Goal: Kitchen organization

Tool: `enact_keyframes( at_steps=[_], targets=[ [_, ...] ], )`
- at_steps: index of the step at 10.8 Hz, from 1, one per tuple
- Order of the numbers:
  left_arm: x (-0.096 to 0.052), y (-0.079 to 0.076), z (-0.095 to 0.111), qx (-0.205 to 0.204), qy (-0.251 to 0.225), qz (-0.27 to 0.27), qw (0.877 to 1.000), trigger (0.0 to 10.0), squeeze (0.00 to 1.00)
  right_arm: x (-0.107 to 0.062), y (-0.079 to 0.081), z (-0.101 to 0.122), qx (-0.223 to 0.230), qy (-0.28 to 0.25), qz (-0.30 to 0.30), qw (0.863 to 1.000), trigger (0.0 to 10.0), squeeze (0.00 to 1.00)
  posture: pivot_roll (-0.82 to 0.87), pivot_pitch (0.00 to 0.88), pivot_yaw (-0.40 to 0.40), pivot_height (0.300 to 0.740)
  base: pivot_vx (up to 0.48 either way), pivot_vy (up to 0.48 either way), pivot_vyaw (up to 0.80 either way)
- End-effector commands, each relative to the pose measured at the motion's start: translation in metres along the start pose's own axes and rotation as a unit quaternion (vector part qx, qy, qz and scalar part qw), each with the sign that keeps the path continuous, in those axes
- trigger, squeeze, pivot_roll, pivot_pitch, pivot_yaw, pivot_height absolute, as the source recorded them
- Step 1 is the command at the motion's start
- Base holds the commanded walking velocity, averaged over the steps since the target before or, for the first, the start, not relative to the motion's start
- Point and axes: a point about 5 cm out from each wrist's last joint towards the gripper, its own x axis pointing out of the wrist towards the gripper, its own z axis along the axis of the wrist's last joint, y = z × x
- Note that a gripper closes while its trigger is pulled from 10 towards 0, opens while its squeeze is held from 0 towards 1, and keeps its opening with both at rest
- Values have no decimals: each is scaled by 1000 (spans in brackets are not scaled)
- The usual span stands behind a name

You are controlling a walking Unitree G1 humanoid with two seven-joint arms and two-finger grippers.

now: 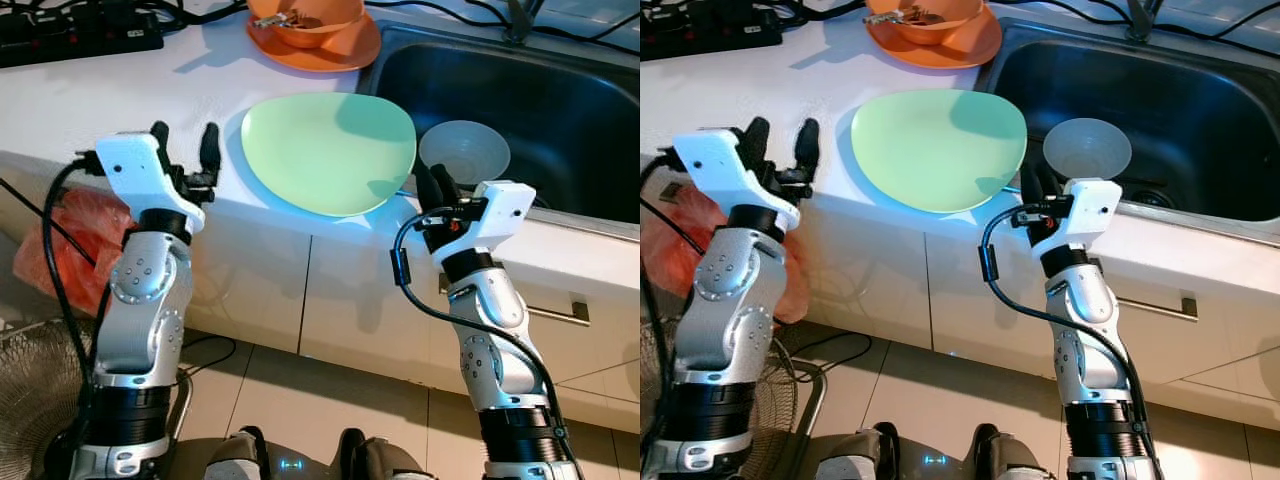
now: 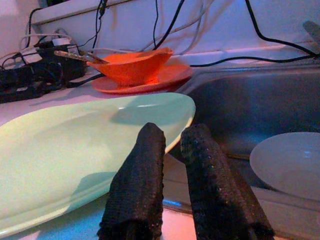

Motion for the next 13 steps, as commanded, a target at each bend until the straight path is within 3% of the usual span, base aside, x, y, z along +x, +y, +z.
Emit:
enact_keyframes(
  at_steps=[1,4,8,13],
  targets=[
    [-3,-3,-7,8,4,-11,1000,10000,1000,-4,-5,-8,12,18,-10,1000,10000,0,117,204,-55,740,0,0,0],
    [-16,-15,-21,32,9,-28,999,10000,1000,-4,-5,-6,14,10,-11,1000,10000,0,110,199,-52,740,0,0,0],
    [-22,-24,-20,54,-12,-38,998,10000,1000,-5,-5,-7,17,7,-12,1000,10000,0,118,193,-53,740,0,0,0],
    [-35,-16,-34,59,3,-8,998,10000,1000,-6,-7,-6,17,7,-13,1000,10000,0,120,204,-60,740,0,0,0]
  ],
)
